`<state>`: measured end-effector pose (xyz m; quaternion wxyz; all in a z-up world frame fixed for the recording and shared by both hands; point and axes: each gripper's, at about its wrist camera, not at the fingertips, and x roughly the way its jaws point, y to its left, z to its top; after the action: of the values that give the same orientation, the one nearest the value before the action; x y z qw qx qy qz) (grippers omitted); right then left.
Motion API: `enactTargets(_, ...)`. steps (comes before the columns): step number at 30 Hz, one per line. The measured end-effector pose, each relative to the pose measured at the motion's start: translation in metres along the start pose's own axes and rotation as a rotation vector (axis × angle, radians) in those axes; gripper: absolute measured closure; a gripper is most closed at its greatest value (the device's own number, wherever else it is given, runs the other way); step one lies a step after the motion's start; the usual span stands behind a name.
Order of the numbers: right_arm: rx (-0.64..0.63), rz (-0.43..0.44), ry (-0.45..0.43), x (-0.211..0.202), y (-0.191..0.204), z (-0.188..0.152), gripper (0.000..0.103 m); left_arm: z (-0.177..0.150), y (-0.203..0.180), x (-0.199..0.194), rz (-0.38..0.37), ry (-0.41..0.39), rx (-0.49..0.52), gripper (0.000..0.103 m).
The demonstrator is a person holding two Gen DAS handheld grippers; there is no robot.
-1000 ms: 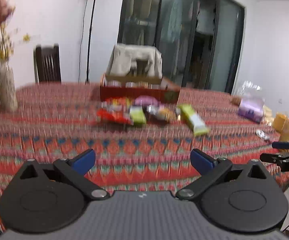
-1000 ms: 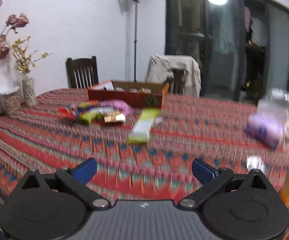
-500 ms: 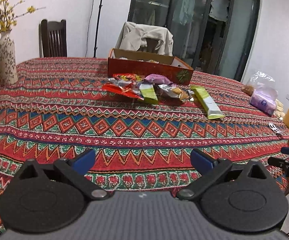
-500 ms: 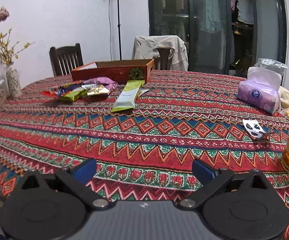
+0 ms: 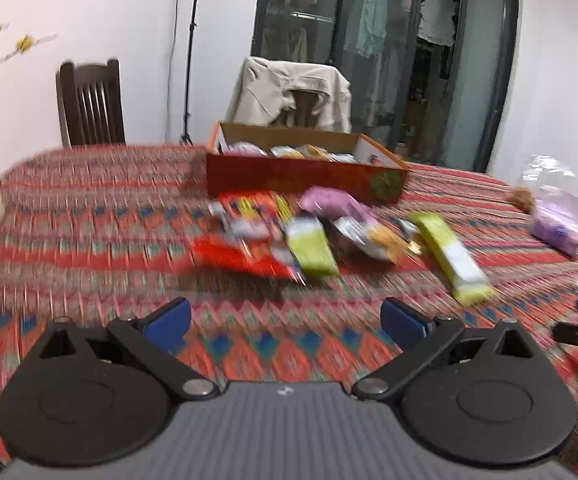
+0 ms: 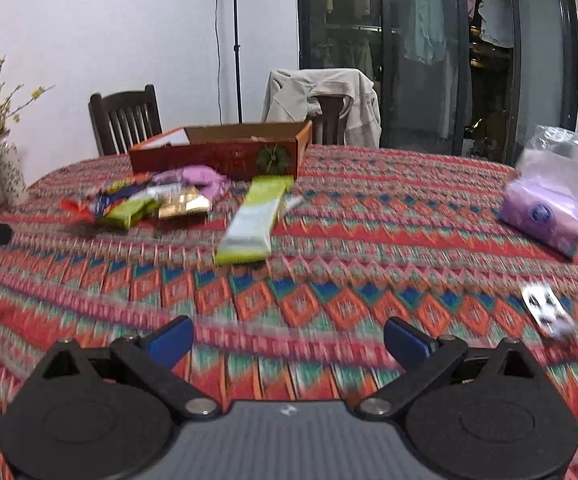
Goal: Organize snacks
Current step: 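Grasp a red-orange snack bag with the left tool while the right tool grasps a green bar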
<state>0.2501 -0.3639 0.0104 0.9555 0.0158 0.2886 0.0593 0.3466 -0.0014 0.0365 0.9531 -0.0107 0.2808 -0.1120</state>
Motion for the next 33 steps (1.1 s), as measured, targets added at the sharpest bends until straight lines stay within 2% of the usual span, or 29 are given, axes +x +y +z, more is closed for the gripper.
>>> enactTargets(4, 0.011, 0.065, -0.021, 0.032, 0.007, 0.032, 0.009, 0.035, 0.011, 0.052, 0.010, -0.001, 0.006, 0.003)
enactTargets(6, 0.002, 0.080, -0.024, 0.052, 0.012, 0.047, 0.013, 0.046, 0.017, 0.073, 0.018, -0.005, 0.007, 0.015)
enactTargets(7, -0.009, 0.077, -0.020, 0.063, 0.015, 0.054, 0.015, 0.050, 0.019, 0.084, 0.015, -0.006, 0.012, 0.018)
enactTargets(12, -0.044, 0.043, 0.009, 0.121, 0.031, 0.080, 0.021, 0.055, 0.030, 0.131, -0.042, 0.041, -0.033, 0.018)
enactTargets(14, -0.074, 0.002, 0.027, 0.141, 0.036, 0.083, 0.029, 0.052, 0.035, 0.144, -0.073, 0.070, -0.074, 0.018)
enactTargets(15, -0.088, -0.018, 0.042, 0.152, 0.038, 0.084, 0.033, 0.050, 0.036, 0.147, -0.085, 0.084, -0.078, 0.019)
enactTargets(17, -0.085, -0.021, 0.064, 0.165, 0.039, 0.084, 0.053, 0.046, 0.031, 0.149, -0.084, 0.086, -0.036, 0.031)
enactTargets(18, -0.078, -0.010, 0.075, 0.169, 0.039, 0.082, 0.058, 0.044, 0.029, 0.149, -0.074, 0.085, -0.015, 0.049)
enactTargets(20, -0.071, 0.000, 0.083, 0.174, 0.039, 0.078, 0.061, 0.040, 0.023, 0.149, -0.057, 0.085, 0.007, 0.050)
enactTargets(24, -0.048, 0.016, 0.075, 0.173, 0.036, 0.075, 0.063, 0.038, 0.016, 0.146, -0.069, 0.079, 0.044, 0.050)
enactTargets(29, -0.053, 0.018, 0.067, 0.174, 0.036, 0.076, 0.064, 0.044, 0.019, 0.140, -0.065, 0.088, 0.004, 0.050)
enactTargets(33, -0.077, -0.008, 0.022, 0.157, 0.040, 0.078, 0.064, 0.054, 0.021, 0.105, -0.077, 0.061, -0.041, 0.050)
